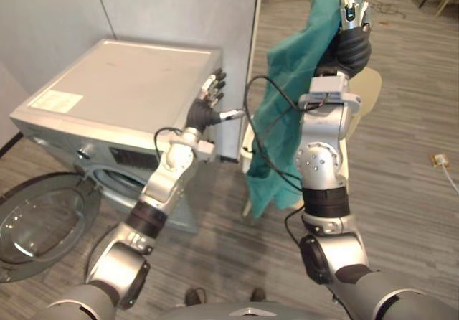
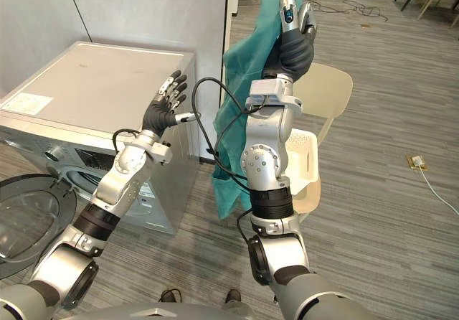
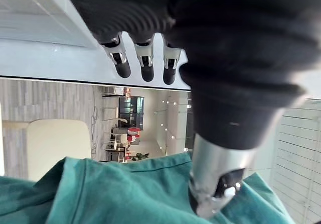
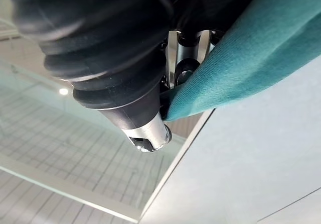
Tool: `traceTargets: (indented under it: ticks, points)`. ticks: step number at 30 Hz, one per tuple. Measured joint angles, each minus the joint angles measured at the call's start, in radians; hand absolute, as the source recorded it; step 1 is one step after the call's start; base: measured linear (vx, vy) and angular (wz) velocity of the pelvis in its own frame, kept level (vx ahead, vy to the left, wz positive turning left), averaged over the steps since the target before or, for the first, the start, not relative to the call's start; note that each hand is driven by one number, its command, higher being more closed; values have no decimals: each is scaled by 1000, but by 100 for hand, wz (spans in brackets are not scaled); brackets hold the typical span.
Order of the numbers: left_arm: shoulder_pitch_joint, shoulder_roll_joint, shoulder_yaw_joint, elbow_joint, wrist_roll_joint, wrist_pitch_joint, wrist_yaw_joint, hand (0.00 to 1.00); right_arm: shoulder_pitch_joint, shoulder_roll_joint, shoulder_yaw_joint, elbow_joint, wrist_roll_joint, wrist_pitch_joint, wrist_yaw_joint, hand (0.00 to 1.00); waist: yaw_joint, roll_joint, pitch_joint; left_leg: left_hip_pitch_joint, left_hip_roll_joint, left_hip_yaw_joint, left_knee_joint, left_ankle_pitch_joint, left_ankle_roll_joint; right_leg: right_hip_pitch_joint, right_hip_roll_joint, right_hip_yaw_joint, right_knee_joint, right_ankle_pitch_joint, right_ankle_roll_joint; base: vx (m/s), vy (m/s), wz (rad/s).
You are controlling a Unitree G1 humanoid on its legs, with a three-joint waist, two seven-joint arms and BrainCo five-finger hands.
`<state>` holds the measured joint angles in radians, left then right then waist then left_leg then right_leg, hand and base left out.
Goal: Pick up the laundry basket with both hands and put the clothes into the washing machine.
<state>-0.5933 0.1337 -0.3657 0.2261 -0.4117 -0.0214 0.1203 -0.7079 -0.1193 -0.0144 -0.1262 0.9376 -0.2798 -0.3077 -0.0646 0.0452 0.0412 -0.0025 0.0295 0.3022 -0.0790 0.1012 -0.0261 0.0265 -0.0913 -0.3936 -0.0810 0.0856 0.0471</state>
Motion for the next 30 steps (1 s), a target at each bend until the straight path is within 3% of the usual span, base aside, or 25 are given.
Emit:
traceTargets:
  ticks: [5,14,21,30]
  points:
    - [-49,-31,-42,146,7,22,4,0,-14,-15,4,31,0,0,-7,100,-4,1,-1,-3,3,14,-2,1,1,-14,2,26,-6,8,-6,-27,19,-9]
    - [-128,-58,-72,396,127,67,9,0,-50,-53,3,25,0,-6,-7,100,-24,2,-1,-27,15,40,-5,4,-4,-53,11,52,-6,22,-17,-1,7,-11]
    - [-190,-107,-140,421,296,69,34,0,-50,-52,3,25,0,-24,-10,100,-31,3,-2,-32,16,49,0,6,-4,-61,12,56,-2,25,-19,21,5,-3]
    - [-234,-216,-289,417,317,69,25,0,-51,-46,37,25,0,-30,-32,100,-33,30,1,-33,16,49,-5,5,-5,-62,11,55,-3,24,-18,0,0,0]
